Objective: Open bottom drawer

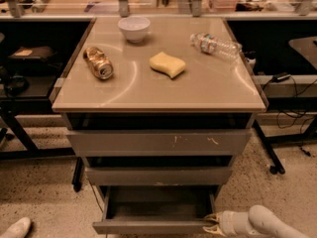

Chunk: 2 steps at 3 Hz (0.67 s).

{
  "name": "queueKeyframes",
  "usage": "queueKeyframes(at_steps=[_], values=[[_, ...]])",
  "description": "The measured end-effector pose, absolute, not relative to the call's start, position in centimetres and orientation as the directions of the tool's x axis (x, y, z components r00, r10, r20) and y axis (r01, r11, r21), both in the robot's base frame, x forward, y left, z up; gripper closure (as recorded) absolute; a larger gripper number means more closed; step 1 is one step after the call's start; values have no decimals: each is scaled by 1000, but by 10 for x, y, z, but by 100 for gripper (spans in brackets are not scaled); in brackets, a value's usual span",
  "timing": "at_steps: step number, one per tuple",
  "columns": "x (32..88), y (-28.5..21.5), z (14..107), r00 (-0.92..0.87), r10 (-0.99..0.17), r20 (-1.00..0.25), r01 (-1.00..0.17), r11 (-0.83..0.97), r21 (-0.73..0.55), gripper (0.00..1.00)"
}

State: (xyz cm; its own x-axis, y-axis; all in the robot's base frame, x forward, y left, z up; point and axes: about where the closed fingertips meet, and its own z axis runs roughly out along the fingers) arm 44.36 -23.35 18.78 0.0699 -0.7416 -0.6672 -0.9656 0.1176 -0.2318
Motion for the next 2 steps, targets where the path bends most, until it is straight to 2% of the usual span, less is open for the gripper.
queueKeyframes(at_steps=[1, 2], values=[[443, -233, 189, 70, -742, -667, -966, 118, -232, 81], [443, -233, 189, 70, -742, -667, -966, 118, -232, 58]])
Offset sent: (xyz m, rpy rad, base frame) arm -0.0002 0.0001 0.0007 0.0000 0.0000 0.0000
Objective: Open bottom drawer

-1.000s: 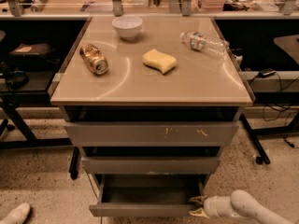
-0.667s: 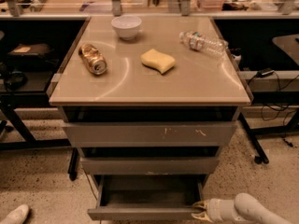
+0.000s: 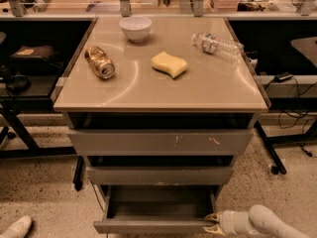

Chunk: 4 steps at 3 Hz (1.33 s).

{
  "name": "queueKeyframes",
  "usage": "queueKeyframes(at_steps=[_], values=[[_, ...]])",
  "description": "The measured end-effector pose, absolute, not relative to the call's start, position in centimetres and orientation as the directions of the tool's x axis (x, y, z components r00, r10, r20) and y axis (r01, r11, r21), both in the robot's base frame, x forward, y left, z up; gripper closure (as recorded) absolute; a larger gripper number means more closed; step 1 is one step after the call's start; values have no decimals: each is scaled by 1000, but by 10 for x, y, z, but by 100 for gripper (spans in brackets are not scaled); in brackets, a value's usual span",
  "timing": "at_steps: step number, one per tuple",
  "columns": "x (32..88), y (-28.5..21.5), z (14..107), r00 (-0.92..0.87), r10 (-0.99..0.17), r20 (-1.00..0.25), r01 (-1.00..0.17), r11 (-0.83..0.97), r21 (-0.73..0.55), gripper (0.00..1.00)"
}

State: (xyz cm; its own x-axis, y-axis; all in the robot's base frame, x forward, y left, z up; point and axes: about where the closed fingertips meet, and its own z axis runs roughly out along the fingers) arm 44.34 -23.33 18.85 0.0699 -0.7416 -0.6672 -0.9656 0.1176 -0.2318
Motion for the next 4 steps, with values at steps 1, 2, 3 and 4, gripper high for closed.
queueKeyframes(at_steps=[1, 2, 3, 4], values=[[443, -233, 188, 69, -741, -668, -966, 117, -230, 35], [436, -234, 176, 48, -738, -673, -973, 118, -199, 11], [436, -234, 176, 48, -738, -673, -973, 118, -199, 14], [411, -240, 157, 35, -741, -671, -984, 91, -151, 39]])
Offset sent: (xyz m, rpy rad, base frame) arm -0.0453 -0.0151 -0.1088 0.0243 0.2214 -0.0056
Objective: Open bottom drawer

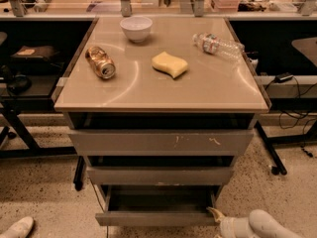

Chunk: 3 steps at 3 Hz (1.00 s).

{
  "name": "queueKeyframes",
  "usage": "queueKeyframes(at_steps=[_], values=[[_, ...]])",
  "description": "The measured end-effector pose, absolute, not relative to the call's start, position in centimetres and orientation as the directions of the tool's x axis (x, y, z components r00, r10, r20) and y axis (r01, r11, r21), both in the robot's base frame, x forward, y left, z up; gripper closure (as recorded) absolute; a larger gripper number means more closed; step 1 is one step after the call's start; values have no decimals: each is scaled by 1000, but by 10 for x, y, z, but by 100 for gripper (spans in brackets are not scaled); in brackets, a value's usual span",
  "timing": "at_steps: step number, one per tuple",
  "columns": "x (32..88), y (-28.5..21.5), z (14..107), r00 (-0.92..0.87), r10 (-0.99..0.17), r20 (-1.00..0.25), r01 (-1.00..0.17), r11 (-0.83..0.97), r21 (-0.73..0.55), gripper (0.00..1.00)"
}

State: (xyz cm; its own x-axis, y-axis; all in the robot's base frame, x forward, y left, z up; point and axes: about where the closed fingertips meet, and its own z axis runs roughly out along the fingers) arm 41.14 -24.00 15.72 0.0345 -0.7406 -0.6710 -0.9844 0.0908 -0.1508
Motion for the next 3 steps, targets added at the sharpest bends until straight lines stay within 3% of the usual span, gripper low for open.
queueKeyframes(at_steps=[2, 3], values=[[412, -239, 175, 35, -741, -671, -984, 91, -151, 84], [412, -239, 184, 35, -741, -671, -984, 91, -151, 100]])
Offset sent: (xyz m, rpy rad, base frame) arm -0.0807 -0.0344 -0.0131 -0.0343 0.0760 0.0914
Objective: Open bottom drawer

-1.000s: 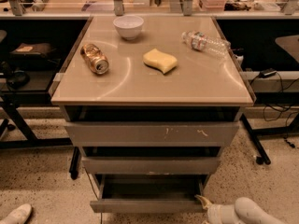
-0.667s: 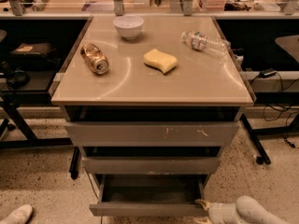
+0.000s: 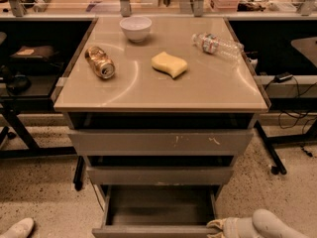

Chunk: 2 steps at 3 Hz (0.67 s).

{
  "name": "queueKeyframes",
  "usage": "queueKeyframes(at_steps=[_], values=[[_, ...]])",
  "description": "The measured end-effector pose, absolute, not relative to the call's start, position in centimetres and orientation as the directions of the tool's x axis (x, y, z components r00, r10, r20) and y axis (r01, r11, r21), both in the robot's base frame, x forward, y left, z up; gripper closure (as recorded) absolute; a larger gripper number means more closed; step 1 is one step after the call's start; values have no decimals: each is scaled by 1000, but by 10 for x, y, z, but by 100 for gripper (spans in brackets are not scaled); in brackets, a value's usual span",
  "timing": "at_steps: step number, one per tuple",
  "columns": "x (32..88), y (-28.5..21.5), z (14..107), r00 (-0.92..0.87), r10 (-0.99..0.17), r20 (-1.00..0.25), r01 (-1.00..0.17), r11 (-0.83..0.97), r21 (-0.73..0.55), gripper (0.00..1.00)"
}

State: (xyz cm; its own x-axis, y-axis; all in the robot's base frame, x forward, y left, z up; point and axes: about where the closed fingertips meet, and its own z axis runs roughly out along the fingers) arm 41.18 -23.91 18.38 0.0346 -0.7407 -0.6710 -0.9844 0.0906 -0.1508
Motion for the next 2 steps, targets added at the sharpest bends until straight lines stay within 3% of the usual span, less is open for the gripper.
queueKeyframes(at_steps=[2], values=[[412, -239, 187, 35, -741, -671, -984, 91, -151, 57]])
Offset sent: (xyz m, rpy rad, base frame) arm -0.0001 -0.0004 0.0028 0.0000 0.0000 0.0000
